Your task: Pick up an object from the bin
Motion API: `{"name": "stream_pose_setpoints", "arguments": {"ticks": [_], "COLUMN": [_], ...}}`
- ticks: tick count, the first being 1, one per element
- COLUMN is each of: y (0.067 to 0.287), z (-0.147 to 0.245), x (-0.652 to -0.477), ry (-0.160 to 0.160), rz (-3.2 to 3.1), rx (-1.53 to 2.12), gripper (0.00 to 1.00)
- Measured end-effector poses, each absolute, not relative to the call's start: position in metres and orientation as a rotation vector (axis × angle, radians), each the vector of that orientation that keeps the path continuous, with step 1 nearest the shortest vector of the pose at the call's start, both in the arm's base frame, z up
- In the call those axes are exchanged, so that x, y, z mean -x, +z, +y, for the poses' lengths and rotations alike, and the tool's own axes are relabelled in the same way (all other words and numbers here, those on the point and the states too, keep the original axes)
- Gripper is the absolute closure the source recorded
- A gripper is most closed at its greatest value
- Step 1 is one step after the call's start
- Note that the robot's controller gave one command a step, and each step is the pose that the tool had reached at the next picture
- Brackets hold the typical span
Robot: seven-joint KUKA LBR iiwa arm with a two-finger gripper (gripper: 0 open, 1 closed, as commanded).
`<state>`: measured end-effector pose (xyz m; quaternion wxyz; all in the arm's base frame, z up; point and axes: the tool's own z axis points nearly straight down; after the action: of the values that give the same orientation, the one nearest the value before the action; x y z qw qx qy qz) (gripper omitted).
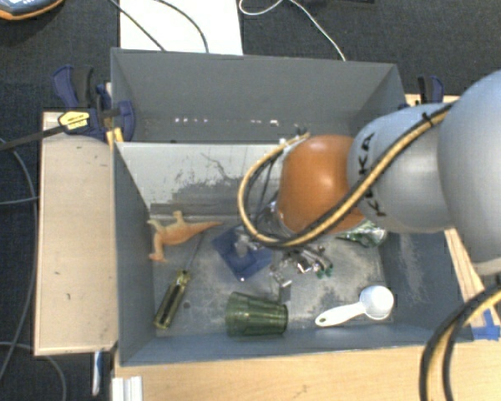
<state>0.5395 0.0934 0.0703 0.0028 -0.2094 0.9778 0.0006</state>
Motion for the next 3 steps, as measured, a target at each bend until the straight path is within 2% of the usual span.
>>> {"name": "stream_pose_setpoints", "arguments": {"ticks": [1,2,3], "y": [0.100,0.071,0.071], "z": [0.120,0.089,0.089], "x": [-0.537,-0.551,-0.551], "ry": [0.005,0.004,0.004], "rz": [3.069,3.111,3.111], "rx": [0.616,0.386,0.385], "gripper": [0.00,1.00,0.00]}}
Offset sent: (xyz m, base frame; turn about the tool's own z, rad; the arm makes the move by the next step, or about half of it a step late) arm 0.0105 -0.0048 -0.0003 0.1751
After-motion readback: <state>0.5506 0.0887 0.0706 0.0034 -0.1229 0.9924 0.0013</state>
